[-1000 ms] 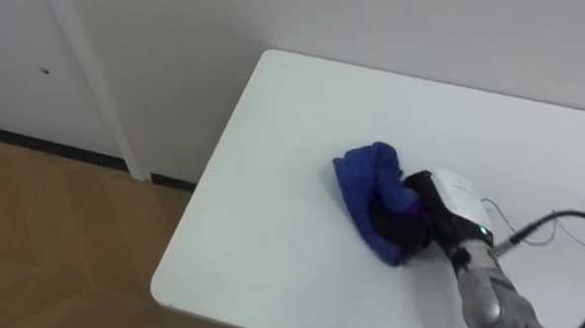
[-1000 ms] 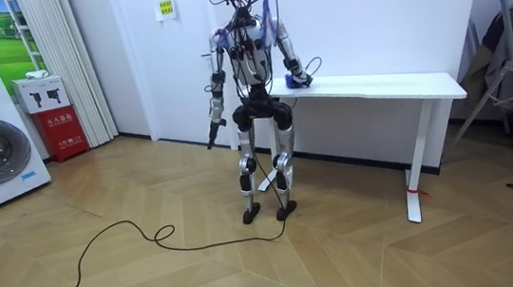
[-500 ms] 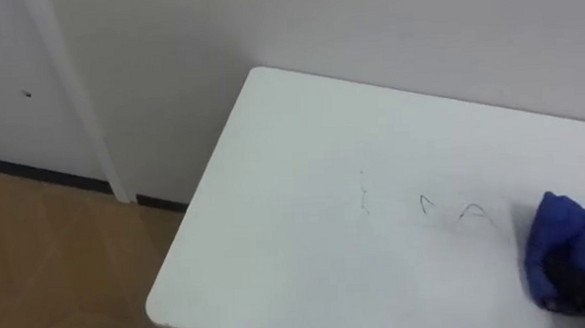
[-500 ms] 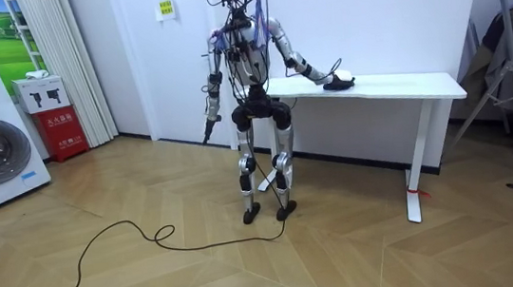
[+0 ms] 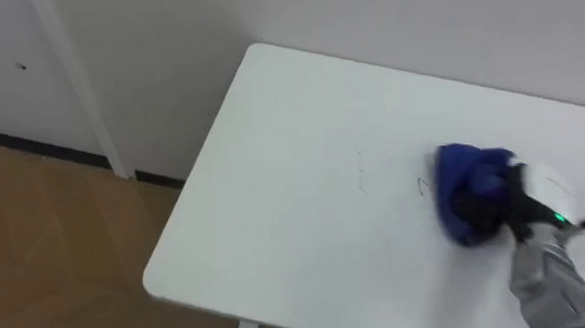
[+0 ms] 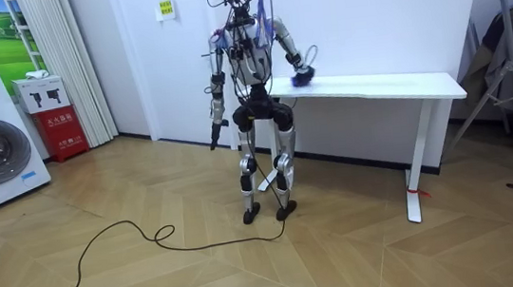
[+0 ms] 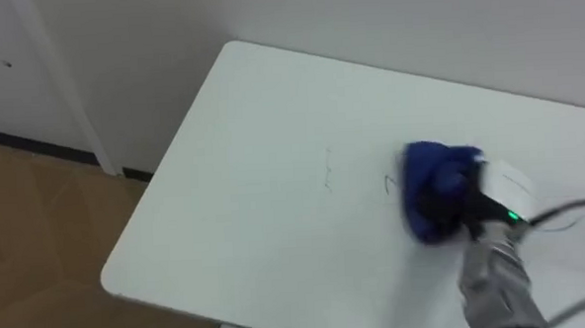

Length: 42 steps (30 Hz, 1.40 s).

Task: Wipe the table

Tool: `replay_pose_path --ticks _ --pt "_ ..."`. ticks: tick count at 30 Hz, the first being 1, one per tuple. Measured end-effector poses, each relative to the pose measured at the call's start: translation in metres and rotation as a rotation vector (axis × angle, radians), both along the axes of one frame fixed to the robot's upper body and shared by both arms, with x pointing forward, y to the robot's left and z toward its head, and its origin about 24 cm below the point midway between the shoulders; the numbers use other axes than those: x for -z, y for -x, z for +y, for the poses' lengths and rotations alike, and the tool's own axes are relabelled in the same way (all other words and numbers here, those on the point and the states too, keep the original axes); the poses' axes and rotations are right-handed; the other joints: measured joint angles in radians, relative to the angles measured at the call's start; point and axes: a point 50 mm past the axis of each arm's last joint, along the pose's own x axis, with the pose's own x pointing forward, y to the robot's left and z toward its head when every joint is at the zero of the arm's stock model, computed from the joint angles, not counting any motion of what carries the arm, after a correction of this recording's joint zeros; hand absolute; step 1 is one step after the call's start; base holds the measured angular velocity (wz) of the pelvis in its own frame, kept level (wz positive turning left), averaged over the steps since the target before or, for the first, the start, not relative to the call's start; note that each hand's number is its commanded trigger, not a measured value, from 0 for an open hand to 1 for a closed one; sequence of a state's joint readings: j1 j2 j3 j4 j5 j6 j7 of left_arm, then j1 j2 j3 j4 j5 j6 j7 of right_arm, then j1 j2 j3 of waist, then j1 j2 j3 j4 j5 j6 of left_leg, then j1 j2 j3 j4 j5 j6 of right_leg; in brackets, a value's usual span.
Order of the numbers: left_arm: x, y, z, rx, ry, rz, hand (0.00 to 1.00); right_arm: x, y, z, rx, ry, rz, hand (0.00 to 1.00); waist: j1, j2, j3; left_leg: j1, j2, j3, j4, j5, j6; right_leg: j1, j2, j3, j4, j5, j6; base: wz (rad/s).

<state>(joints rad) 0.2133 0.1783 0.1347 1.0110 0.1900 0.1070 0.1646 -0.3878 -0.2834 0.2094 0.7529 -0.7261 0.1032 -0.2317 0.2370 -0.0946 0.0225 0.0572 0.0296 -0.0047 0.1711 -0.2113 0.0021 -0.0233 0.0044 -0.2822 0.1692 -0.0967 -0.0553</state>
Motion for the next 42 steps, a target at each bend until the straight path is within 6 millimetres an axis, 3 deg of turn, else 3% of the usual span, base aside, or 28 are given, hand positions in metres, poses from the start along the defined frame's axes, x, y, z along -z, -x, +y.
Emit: replay_pose_path --ticks 1,4,8,10,12,13,17,24,26,30,33,34,35,37,39,42 --pt "0.000 0.001 -0.001 0.002 0.002 0.006 0.00 -0.004 -0.006 0.001 -0.004 0.000 0.001 1.00 0.016 0.000 -0.0005 -0.006 0.000 -0.026 0.004 0.003 -0.002 0.001 -0.002 -0.026 -0.006 -0.003 -0.001 0.64" --pt "0.001 0.013 0.001 -0.014 -0.001 0.042 0.00 -0.008 -0.011 -0.004 0.010 -0.010 -0.010 1.00 0.043 -0.006 -0.0059 -0.026 0.004 -0.042 0.005 0.004 -0.003 0.000 -0.002 -0.055 -0.019 -0.005 -0.001 0.33" --pt "0.001 0.034 0.003 -0.076 0.008 0.088 0.00 0.010 0.011 -0.023 0.088 -0.121 0.005 1.00 0.039 0.002 -0.0074 -0.029 0.007 -0.056 0.021 0.004 -0.003 0.020 -0.008 -0.088 -0.021 -0.006 0.001 0.24" --pt "0.001 0.033 0.003 -0.074 0.010 0.085 0.00 0.019 0.023 -0.031 0.145 -0.184 0.004 1.00 0.014 0.007 -0.0074 -0.030 0.005 -0.061 0.021 0.004 -0.003 0.029 -0.013 -0.107 -0.025 -0.009 0.006 0.46" --pt "0.001 0.031 0.003 -0.065 0.013 0.072 0.00 0.031 0.042 -0.044 0.221 -0.232 -0.003 1.00 -0.011 0.019 -0.0188 -0.024 -0.003 -0.050 0.010 0.002 0.001 0.042 -0.022 -0.105 -0.035 -0.021 0.021 0.36" --pt "0.001 0.033 0.002 -0.063 0.012 0.076 0.00 0.037 0.053 -0.050 0.254 -0.243 -0.005 1.00 -0.016 0.030 -0.0303 -0.016 -0.004 -0.047 0.008 0.000 0.004 0.048 -0.022 -0.104 -0.033 -0.022 0.022 0.00" --pt "-0.002 0.039 0.008 -0.115 -0.012 0.064 0.00 0.053 0.089 -0.069 0.370 -0.237 -0.007 1.00 -0.058 0.038 -0.0452 0.004 -0.010 -0.049 0.005 -0.005 0.015 0.081 -0.031 -0.107 -0.030 -0.028 0.033 0.07" --pt "-0.009 0.047 0.021 -0.201 -0.083 0.032 0.00 0.069 0.170 -0.119 0.721 -0.180 -0.026 1.00 -0.162 0.034 -0.0514 0.026 -0.017 -0.052 0.018 -0.011 0.025 0.112 -0.040 -0.105 -0.017 -0.032 0.043 0.01" --pt "-0.010 0.045 0.022 -0.202 -0.096 0.018 0.00 0.069 0.179 -0.123 0.760 -0.178 -0.030 1.00 -0.175 0.032 -0.0519 0.030 -0.017 -0.047 0.018 -0.011 0.025 0.112 -0.040 -0.102 -0.016 -0.032 0.043 -0.11" --pt "-0.009 0.041 0.019 -0.194 -0.097 0.004 0.00 0.067 0.166 -0.120 0.758 -0.177 -0.034 1.00 -0.163 0.038 -0.0511 0.049 -0.011 -0.020 0.013 -0.012 0.024 0.114 -0.035 -0.076 -0.008 -0.030 0.040 -0.24" --pt "-0.005 0.037 0.009 -0.154 -0.066 0.018 0.00 0.058 0.136 -0.110 0.713 -0.171 -0.024 1.00 -0.118 0.047 -0.0444 0.060 -0.004 0.027 0.003 -0.011 0.020 0.086 -0.028 -0.031 0.012 -0.025 0.031 -0.56" --pt "-0.003 0.036 0.006 -0.156 -0.055 0.031 0.00 0.050 0.116 -0.099 0.631 -0.142 -0.021 1.00 -0.092 0.049 -0.0333 0.056 -0.001 0.052 0.000 -0.011 0.017 0.064 -0.023 -0.005 0.024 -0.020 0.024 -0.72" --pt "-0.002 0.034 0.005 -0.154 -0.051 0.035 0.00 0.045 0.103 -0.090 0.574 -0.132 -0.017 1.00 -0.083 0.049 -0.0288 0.054 0.002 0.063 -0.002 -0.009 0.015 0.055 -0.020 0.004 0.026 -0.017 0.020 -0.66" --pt "0.000 0.023 0.002 -0.135 -0.036 0.034 0.00 0.024 0.044 -0.041 0.325 -0.123 -0.036 1.00 -0.059 0.044 -0.0176 0.022 0.009 0.088 0.002 -0.002 0.006 0.011 -0.017 0.008 0.035 -0.008 0.007 -0.32" --pt "0.001 0.012 0.000 -0.115 -0.017 0.020 0.00 0.004 0.010 -0.007 0.157 -0.110 -0.065 1.00 -0.035 0.042 -0.0043 0.003 0.006 0.085 0.002 0.006 -0.002 -0.008 -0.012 0.007 0.033 -0.005 0.000 0.04" --pt "0.002 0.014 -0.003 -0.099 -0.004 0.029 0.00 -0.010 -0.008 0.013 0.037 -0.113 -0.093 1.00 0.013 0.039 -0.0059 -0.010 0.010 0.048 0.001 0.017 -0.007 -0.010 -0.006 -0.016 0.009 -0.008 -0.002 0.46"
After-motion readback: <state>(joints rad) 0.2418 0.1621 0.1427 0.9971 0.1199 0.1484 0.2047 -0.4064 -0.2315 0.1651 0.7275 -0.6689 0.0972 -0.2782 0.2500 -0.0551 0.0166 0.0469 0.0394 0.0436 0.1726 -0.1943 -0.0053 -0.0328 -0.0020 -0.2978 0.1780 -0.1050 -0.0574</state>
